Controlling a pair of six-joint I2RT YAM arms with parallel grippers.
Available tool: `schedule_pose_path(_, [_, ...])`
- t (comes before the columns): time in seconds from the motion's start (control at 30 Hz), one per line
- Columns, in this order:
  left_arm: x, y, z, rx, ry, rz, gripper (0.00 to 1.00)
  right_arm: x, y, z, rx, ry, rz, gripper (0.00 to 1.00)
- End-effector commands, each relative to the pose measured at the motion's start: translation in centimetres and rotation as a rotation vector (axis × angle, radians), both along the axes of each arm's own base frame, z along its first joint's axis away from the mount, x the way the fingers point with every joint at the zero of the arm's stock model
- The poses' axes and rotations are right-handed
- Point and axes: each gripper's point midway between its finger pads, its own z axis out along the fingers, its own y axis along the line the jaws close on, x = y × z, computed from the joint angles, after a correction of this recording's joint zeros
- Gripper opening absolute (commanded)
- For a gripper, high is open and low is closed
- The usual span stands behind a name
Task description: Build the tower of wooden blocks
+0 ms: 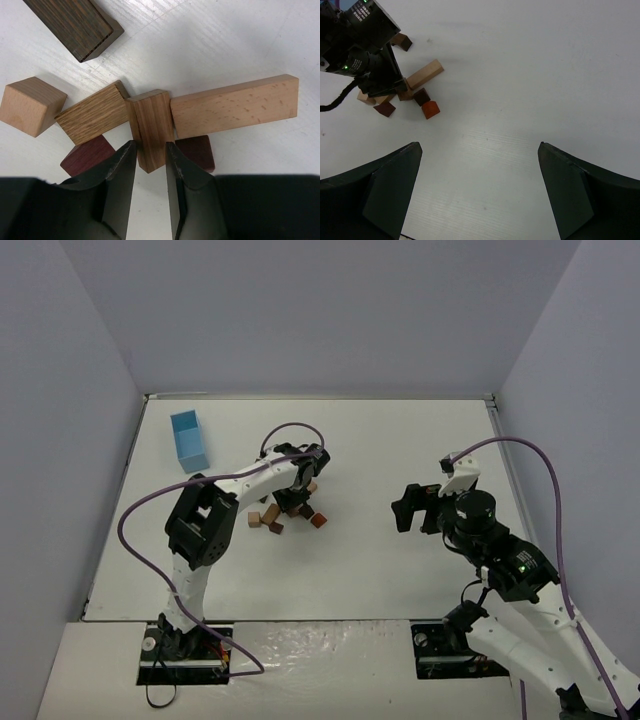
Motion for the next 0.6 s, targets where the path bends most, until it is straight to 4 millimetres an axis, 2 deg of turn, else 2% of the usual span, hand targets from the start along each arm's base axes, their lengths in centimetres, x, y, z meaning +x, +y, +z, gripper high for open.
schedule_pose_path(0.0, [0.6, 0.6, 2.2, 0.004, -0.037, 0.025, 0.25, 0.9, 0.8, 1.8, 0.02, -0.055, 0.006, 1.0])
schedule_pose_path(0.1, [0.4, 0.8, 2.0, 0.004, -0.027, 0.031, 0.26, 0.9, 0.9, 1.8, 0.02, -0.057, 0.011, 1.0])
schedule_pose_path(0.23, [0.0, 0.8, 1.3, 0.001, 0.004, 0.03, 0.36, 0.8, 0.9, 1.7, 0.022, -0.057, 0.011, 1.0])
schedule_pose_path(0.4, [-0.9, 0.9, 0.2, -0.003, 0.045, 0.033, 0.36, 0.7, 0.9, 1.6, 0.028, -0.059, 0.011, 1.0])
schedule_pose_path(0.43, [-1.1, 0.9, 0.0, 0.0, 0.051, 0.03, 0.35, 0.7, 0.9, 1.6, 0.027, -0.059, 0.011, 1.0])
schedule_pose_path(0.57, [-1.5, 0.9, -0.1, 0.001, 0.066, 0.0, 0.09, 0.6, 1.0, 1.5, 0.026, -0.059, 0.017, 1.0])
